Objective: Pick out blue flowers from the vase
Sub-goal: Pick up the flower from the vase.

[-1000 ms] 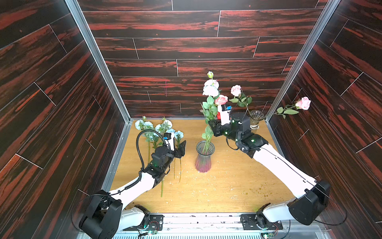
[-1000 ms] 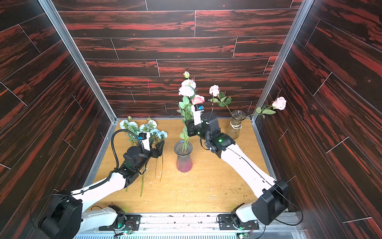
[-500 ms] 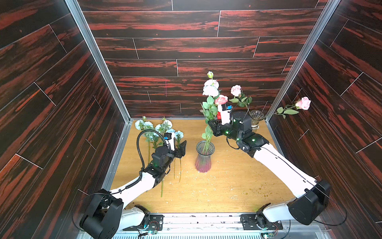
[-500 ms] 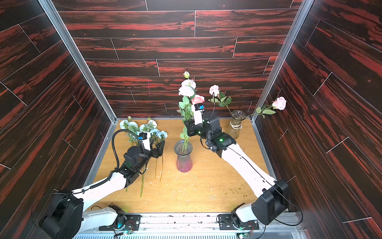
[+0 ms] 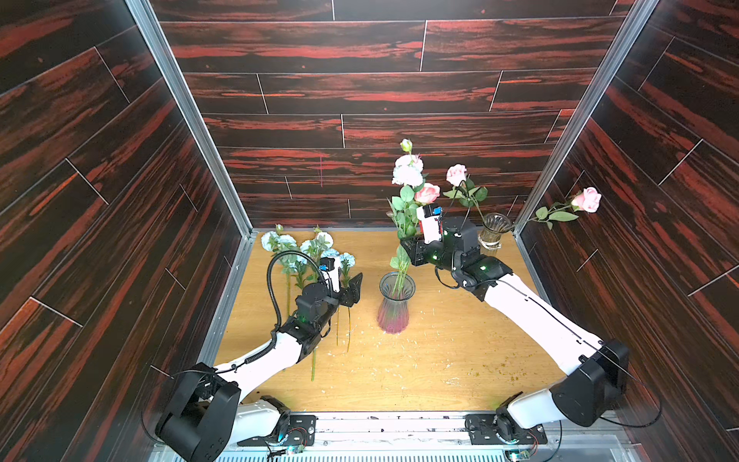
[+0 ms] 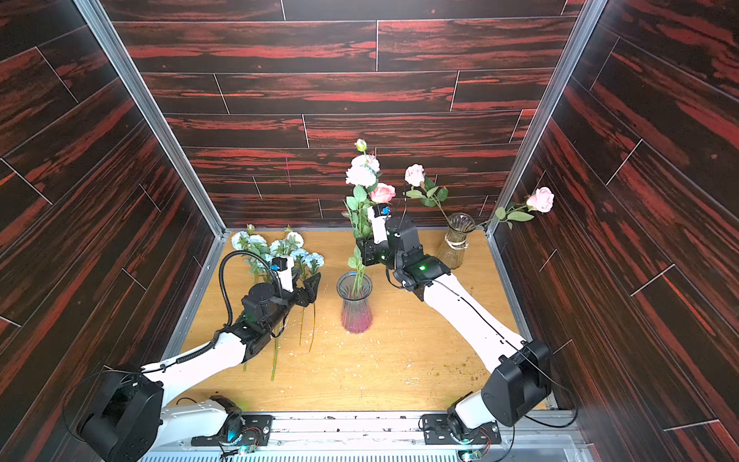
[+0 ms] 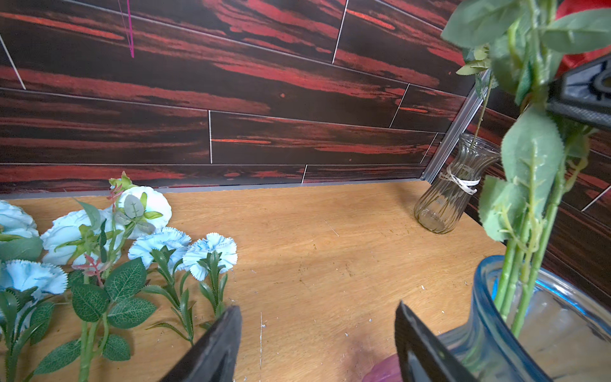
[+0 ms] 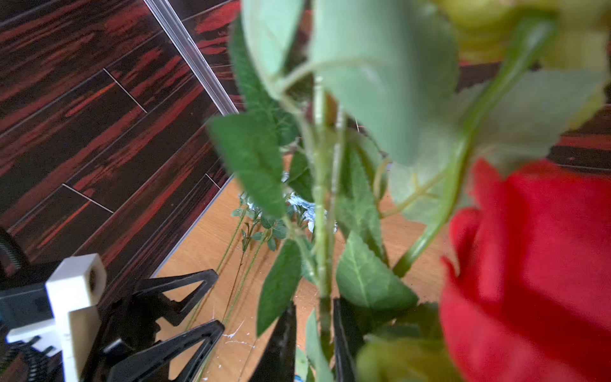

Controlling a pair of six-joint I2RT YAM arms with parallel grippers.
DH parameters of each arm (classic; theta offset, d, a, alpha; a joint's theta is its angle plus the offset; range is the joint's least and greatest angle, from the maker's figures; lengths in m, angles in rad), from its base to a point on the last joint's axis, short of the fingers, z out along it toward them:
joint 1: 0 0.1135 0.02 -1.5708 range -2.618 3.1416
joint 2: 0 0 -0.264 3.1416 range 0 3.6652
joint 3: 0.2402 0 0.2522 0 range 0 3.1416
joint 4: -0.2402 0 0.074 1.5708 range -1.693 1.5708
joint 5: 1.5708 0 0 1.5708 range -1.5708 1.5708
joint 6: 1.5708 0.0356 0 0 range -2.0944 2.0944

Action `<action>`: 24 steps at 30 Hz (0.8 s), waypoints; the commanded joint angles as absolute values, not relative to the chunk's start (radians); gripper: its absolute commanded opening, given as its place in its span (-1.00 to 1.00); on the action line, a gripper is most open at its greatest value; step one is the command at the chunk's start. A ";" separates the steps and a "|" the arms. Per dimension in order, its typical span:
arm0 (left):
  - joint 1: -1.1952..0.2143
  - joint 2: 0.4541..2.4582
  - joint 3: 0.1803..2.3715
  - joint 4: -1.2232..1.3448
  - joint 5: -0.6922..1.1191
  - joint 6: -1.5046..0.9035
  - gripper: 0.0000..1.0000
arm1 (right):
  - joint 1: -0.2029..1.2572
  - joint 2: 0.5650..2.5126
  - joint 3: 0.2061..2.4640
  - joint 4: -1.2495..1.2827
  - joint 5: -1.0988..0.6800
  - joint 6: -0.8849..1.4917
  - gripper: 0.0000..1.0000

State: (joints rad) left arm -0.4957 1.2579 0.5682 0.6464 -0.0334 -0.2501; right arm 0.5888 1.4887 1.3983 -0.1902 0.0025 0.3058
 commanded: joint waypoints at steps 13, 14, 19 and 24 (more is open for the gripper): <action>-0.520 1.261 0.578 0.667 -0.041 -0.216 0.49 | 0.586 1.537 1.433 -0.168 -0.039 0.313 -0.44; -0.522 1.262 0.578 0.667 -0.041 -0.216 0.49 | 0.587 1.540 1.433 -0.163 -0.043 0.315 -0.47; -0.527 1.266 0.581 0.667 -0.043 -0.212 0.49 | 0.586 1.543 1.427 -0.143 -0.060 0.315 -0.61; -0.534 1.272 0.584 0.669 -0.048 -0.209 0.49 | 0.586 1.520 1.408 -0.112 -0.096 0.312 -0.78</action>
